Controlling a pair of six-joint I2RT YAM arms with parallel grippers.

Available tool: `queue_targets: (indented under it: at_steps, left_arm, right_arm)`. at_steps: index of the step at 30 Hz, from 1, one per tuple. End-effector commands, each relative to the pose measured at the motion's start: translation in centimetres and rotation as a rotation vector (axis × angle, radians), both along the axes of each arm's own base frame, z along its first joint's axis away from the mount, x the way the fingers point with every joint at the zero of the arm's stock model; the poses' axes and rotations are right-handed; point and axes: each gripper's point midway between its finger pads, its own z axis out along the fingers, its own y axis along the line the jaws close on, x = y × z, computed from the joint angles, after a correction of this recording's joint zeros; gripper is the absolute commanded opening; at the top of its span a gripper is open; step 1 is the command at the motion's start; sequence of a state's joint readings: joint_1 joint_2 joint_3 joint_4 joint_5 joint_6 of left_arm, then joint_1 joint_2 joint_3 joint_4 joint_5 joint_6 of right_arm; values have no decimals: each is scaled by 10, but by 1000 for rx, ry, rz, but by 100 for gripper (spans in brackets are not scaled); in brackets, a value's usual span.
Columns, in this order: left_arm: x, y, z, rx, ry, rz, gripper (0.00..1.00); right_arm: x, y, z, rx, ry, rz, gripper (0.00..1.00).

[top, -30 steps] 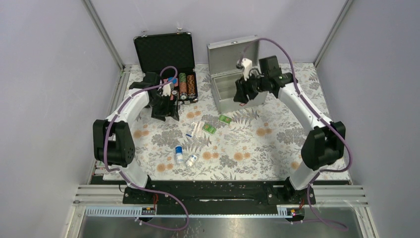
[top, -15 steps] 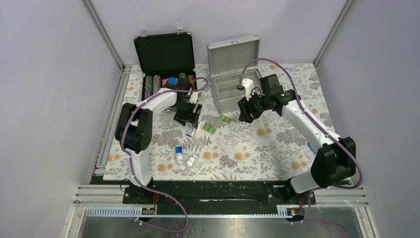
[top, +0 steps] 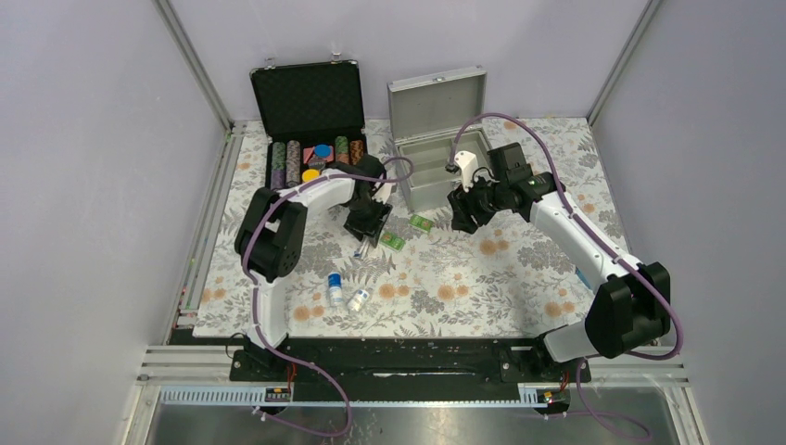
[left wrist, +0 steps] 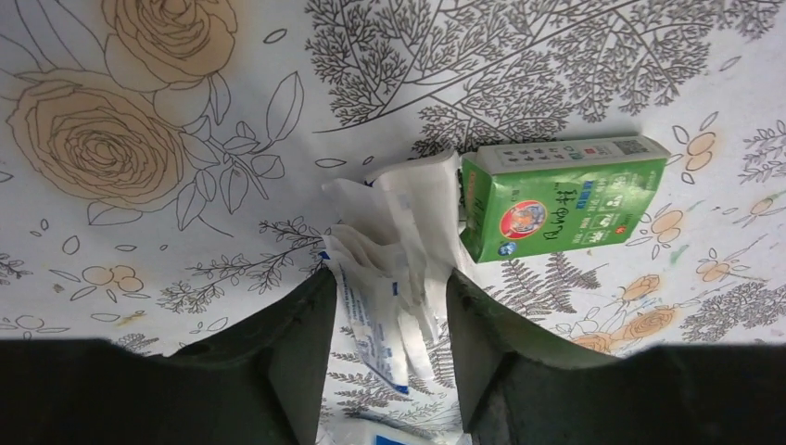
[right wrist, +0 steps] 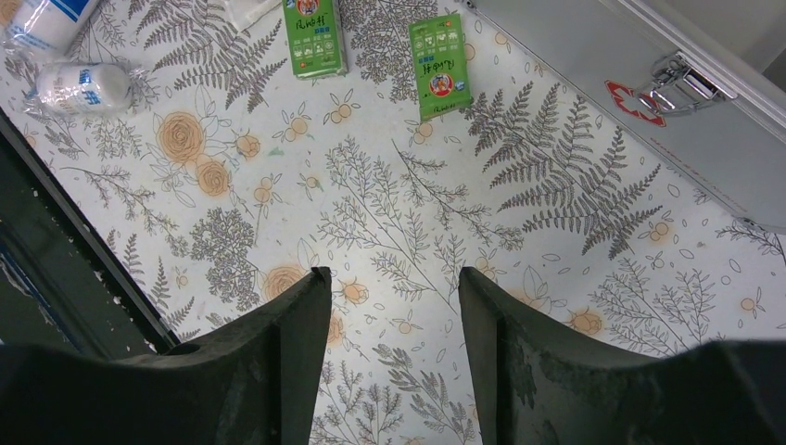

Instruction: Organize the medicine kit

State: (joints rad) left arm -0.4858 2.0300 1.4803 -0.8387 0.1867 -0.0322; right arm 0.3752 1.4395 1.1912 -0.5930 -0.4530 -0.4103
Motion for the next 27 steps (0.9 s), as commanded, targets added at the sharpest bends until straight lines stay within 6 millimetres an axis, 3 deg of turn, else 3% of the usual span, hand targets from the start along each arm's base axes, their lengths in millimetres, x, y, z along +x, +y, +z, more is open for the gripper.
queue_targets:
  at_steps: [1, 9, 15, 23, 27]
  left_arm:
    - [8, 0, -1, 37, -46, -13, 39]
    - [9, 1, 1, 38, -53, -28, 0]
    - [13, 0, 24, -23, -75, -43, 0]
    - [41, 2, 107, -191, -250, -95, 0]
    - [55, -11, 143, -265, -364, -205, 0]
  right_arm:
    - [1, 0, 8, -1, -36, 10, 60]
    - [6, 1, 6, -3, -37, 3, 60]
    - [8, 0, 9, -14, -44, 2, 60]
    - [6, -4, 14, -36, -52, 11, 60]
    - [7, -8, 14, -55, -59, 2, 59]
